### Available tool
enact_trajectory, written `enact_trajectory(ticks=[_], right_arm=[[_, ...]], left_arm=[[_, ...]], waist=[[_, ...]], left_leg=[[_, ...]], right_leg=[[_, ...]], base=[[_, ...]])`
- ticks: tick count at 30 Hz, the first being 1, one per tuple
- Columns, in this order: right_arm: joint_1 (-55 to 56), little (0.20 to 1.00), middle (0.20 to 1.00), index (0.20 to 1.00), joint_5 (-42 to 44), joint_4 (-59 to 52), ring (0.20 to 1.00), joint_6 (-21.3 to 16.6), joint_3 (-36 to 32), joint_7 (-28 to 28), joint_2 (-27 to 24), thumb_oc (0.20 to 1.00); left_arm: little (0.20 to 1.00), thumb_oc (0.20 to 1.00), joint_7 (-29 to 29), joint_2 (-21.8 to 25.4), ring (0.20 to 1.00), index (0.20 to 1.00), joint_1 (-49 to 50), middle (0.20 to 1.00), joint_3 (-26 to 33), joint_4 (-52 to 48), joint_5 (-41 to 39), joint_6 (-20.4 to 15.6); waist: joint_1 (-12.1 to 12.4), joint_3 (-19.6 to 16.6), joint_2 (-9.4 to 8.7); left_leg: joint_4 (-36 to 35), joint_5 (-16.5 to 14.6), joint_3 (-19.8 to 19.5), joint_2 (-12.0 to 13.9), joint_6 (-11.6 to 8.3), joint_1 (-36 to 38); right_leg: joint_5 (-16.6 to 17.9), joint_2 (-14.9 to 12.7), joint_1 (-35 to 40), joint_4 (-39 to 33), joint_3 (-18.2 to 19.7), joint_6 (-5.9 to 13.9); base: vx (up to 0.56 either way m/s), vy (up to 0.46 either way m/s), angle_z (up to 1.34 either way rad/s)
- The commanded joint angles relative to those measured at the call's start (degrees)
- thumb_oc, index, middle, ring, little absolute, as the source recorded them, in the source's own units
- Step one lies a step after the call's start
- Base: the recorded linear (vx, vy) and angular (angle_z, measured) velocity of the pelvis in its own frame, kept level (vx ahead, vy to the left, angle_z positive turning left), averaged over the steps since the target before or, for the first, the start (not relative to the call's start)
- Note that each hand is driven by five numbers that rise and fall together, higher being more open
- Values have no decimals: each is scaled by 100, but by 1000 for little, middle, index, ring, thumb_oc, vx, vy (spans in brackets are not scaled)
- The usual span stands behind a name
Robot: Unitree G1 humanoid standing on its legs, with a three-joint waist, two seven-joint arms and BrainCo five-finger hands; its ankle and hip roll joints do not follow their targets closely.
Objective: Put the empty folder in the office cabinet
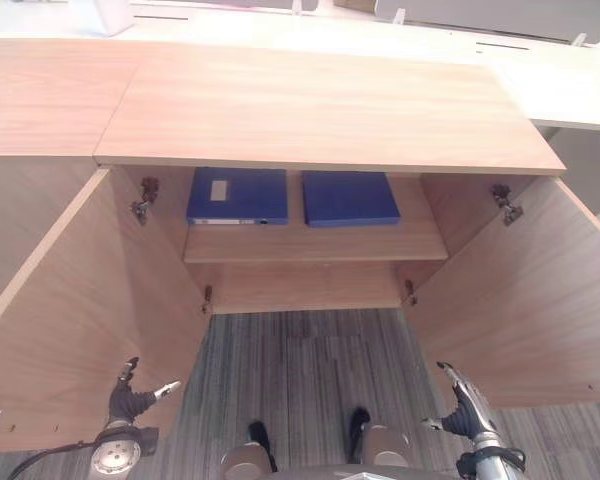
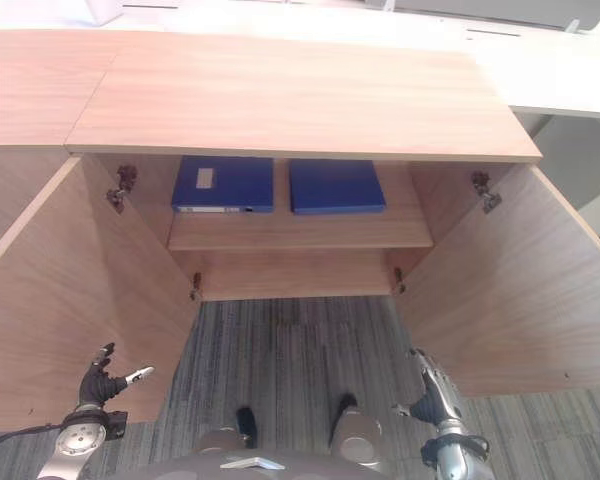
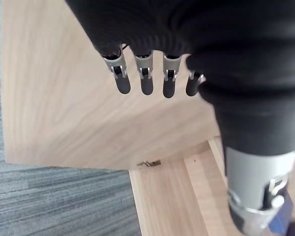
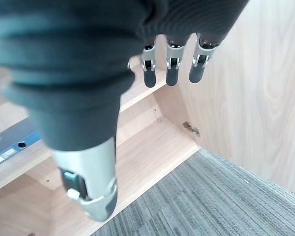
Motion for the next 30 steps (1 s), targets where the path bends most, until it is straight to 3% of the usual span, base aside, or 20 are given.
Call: enact_trajectory(ticks=[1, 2, 7, 11, 19, 24, 27, 28, 29, 30], right_arm=[[-197, 1000, 1000, 1000, -46, 186, 1000, -118, -274, -440, -123, 1000], [-160, 1000, 1000, 1000, 105, 562, 1000, -52, -439, -630, 71, 1000], [-42, 1000, 1000, 1000, 420, 800, 1000, -45, -628, -699, 322, 1000], [29, 1000, 1000, 1000, 1341, 1300, 1000, 1, -1177, -913, 702, 1000], [-727, 1000, 1000, 1000, 2397, 2187, 1000, 30, -1792, -1357, 615, 1000], [-1653, 1000, 1000, 1000, 3359, 2835, 1000, 7, -2339, -1430, 165, 1000], [-2477, 1000, 1000, 1000, 3932, 3414, 1000, 70, -2639, -1364, -836, 1000], [-2747, 1000, 1000, 1000, 4121, 3399, 1000, 91, -2670, -1267, -1227, 1000], [-2768, 1000, 1000, 1000, 4127, 3405, 1000, 91, -2664, -1261, -1247, 1000], [-2959, 1000, 1000, 1000, 4306, 3505, 1000, 98, -2867, -1258, -1616, 1000]], left_arm=[[1000, 1000, -158, 152, 1000, 1000, 321, 1000, 133, -464, -242, -90], [1000, 1000, -265, -44, 1000, 1000, 576, 1000, 180, -550, -407, 53], [1000, 1000, -269, -214, 1000, 1000, 663, 1000, 200, -478, -437, 117], [1000, 1000, -203, -647, 1000, 1000, 746, 1000, 162, 49, -378, 296], [1000, 1000, -232, -1114, 1000, 1000, 802, 1000, -186, 498, -296, 541], [1000, 1000, -486, -1037, 1000, 1000, 1047, 1000, -448, -202, -476, 696], [1000, 1000, -756, -675, 1000, 1000, 1327, 1000, -563, -1036, -644, 862], [1000, 1000, -773, -727, 1000, 1000, 1332, 1000, -627, -704, -506, 874], [1000, 1000, -769, -760, 1000, 1000, 1297, 1000, -632, -661, -497, 847], [1000, 1000, -625, -975, 1000, 1000, 1187, 1000, -666, 158, -326, 889]], waist=[[141, -203, 152], [194, -350, 202], [193, -441, 237], [151, -617, 398], [278, -751, 639], [446, -773, 822], [636, -728, 1023], [677, -694, 1061], [673, -689, 1090], [740, -700, 1095]], left_leg=[[-484, 102, -26, -282, -302, -33], [-538, 154, 227, -263, -302, -7], [-562, 154, 362, -221, -327, 37], [-604, 461, 552, 54, -523, 41], [-615, 835, 488, 354, -701, -72], [-647, 1002, 385, 400, -756, -134], [-656, 1162, 226, 405, -824, -244], [-690, 1177, 101, 357, -856, -251], [-696, 1207, 97, 373, -851, -276], [-722, 1227, -10, 338, -864, -303]], right_leg=[[664, -77, 196, -541, 215, 354], [562, 57, 430, -676, 303, 346], [258, 172, 606, -1049, 419, 268], [-26, 527, 906, -1795, 653, 96], [-200, 843, 1208, -2206, 561, -79], [-241, 914, 1309, -2368, 466, -121], [-288, 911, 1349, -2405, 316, -144], [-331, 877, 1375, -2406, 247, -143], [-300, 895, 1351, -2411, 244, -152], [-332, 900, 1352, -2411, 200, -148]], base=[[-82, -15, -125], [-55, -20, -99], [-18, -32, -60], [-8, -132, -31], [-15, -135, -19], [-17, -56, 5], [-63, -43, 33], [-66, -12, 52], [-65, -28, 47], [-48, -24, 36]])
